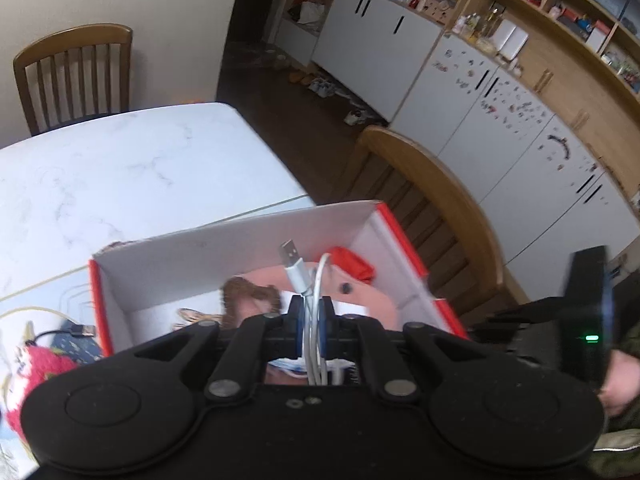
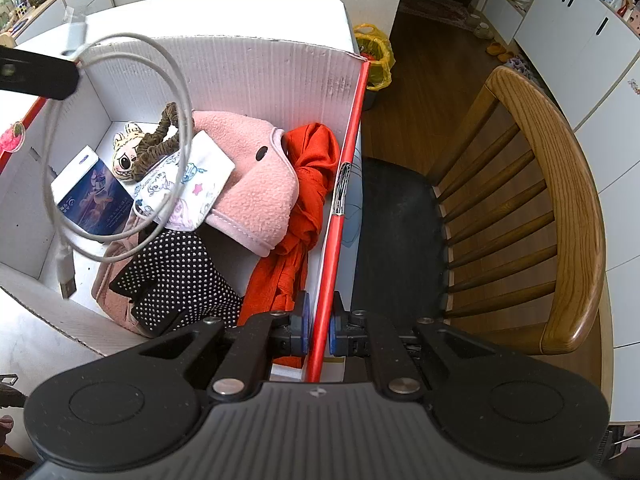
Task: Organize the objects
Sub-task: 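Carry the white cable into the box and release it with the left gripper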
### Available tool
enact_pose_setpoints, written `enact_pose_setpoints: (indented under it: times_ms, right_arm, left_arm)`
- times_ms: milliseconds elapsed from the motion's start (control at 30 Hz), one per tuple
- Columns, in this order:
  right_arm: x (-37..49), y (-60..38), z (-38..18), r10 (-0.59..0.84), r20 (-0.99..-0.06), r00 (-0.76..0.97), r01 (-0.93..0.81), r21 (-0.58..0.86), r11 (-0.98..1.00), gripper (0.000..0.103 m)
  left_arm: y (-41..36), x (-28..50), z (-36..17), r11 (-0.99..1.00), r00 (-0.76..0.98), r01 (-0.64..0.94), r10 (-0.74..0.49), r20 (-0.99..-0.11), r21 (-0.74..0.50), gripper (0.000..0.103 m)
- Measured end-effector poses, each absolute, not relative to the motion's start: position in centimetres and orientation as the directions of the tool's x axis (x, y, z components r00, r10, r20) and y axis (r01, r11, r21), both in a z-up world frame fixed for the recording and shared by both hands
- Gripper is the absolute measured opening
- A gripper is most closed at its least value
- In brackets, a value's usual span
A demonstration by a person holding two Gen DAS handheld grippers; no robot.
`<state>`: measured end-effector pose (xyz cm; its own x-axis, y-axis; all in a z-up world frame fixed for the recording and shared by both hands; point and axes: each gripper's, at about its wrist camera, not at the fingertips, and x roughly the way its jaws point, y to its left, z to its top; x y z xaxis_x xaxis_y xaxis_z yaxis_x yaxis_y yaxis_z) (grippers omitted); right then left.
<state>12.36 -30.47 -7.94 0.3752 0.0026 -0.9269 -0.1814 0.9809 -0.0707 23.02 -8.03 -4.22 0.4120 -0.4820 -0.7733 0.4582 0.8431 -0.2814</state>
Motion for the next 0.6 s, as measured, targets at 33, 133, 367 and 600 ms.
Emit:
enact_pose_setpoints:
  times_ms: [33,133,367,600]
  right_arm:
    - [12.4,-30.5,-7.9,0.003,-0.927,0.375,-0.182,-0.071,0.981,0.009]
    - [12.4,-30.5,-7.9,0.003,-0.927,0.375,-0.181,-0.071,0.981,0.009]
    - [12.4,-30.4,-8.0,0.002,-0.927,0.376,-0.180,-0.071,0.981,0.009]
    - [12.4,-30.4,-8.0,0.002,-0.927,0.375,-0.180,-0.071,0.981,0.009]
  left_arm:
    - [-7.8,23.4,-4.6,0.850,0.412,0.449,-0.469,-0.781,-0.273,0.005]
    - [-7.4,24.3,-5.8,0.867,0.405,0.434,-0.431,-0.806,-0.246,0.005]
    - [-7.4,25.0,-7.9,0.885,0.392,0.435,-0.353,-0.850,-0.167,0.005]
    - [-7.1,25.1,-8.2,0.884,0.385,0.438,-0.351,-0.853,-0.166,0.005]
